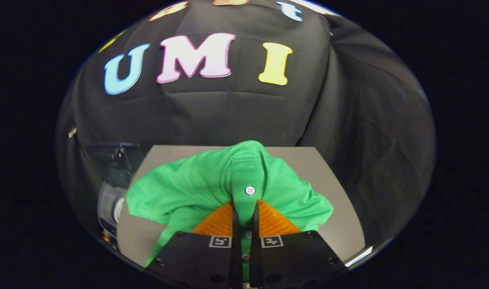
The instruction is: Put the clothes into the washing machine and then close the washing machine lid.
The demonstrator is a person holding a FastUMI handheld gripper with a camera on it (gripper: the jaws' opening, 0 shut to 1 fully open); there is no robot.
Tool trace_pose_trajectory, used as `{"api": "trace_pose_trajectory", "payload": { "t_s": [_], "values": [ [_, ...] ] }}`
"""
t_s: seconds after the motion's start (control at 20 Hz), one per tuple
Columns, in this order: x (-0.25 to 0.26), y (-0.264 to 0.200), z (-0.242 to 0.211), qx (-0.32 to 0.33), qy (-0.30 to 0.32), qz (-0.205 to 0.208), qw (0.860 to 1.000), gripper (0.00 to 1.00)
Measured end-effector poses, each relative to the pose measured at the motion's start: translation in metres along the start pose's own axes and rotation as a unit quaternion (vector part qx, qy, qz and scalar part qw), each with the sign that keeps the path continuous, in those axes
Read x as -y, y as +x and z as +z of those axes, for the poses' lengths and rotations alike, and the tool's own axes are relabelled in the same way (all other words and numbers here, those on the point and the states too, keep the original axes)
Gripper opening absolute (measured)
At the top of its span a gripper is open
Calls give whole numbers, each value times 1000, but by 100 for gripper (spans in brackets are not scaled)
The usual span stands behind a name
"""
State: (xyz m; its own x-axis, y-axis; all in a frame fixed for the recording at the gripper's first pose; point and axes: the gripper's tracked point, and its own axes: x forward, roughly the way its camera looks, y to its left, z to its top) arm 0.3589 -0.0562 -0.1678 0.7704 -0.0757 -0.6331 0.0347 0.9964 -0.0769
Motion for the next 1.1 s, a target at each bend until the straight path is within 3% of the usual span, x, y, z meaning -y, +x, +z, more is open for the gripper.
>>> {"api": "trace_pose_trajectory", "payload": {
  "t_s": [0.65, 0.9, 1.1],
  "values": [
    [-50, -142, 117, 97, 1, 41, 994, 12],
    [-112, -177, 133, 114, -6, 88, 990, 12],
    [-180, -184, 119, 106, -22, 129, 986, 11]
  ]
}}
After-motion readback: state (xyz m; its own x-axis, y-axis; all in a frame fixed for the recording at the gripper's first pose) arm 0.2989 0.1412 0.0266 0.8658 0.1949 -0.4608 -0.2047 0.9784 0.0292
